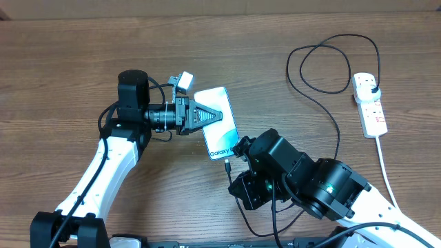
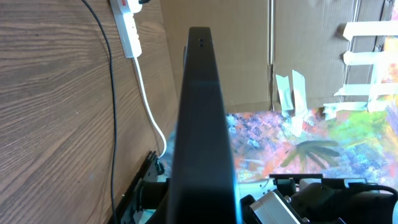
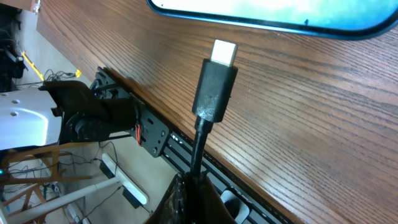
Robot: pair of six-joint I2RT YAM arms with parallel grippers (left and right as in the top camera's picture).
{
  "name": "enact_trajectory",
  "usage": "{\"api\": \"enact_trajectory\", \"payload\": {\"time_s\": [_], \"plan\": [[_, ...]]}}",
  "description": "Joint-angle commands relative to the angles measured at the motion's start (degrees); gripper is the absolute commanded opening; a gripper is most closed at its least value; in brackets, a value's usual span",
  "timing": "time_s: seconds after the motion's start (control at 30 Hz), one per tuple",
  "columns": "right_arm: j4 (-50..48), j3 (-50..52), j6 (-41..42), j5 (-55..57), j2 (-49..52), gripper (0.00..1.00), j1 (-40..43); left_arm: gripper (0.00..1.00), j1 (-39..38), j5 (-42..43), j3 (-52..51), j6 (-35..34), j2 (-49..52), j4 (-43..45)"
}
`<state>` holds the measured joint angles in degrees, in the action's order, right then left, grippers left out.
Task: Plug charger to phone and switch on socket
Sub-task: 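Align the plug under the phone's bottom port with right gripper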
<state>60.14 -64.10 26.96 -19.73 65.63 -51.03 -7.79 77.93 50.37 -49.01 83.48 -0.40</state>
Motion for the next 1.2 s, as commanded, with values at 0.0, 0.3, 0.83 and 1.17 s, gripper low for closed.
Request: {"api": "enact_trajectory", "payload": {"time_s": [0.0,0.3,0.83,1.17], "plan": [[-0.5,-1.2,0.3,-0.7,-0.1,0.04,0.0,0.04,-0.1,1.1,1.0,-1.4,-0.3,0.4],[-0.5,-1.2,0.0,1.9,0.5,0.04,0.0,0.04,-0.1,2.1,1.0,-0.2,-0.3,0.5],[-0.7,-1.2,-0.4,3.6,0.5,0.04,0.0,0.04,-0.1,2.7,1.0,0.8,-0.3,0.4],[-2.1,-1.2,-0.4,2.8,0.7,0.04,0.0,0.04,-0.1,2.7,1.0,-0.3,-0.3,0.4]]}}
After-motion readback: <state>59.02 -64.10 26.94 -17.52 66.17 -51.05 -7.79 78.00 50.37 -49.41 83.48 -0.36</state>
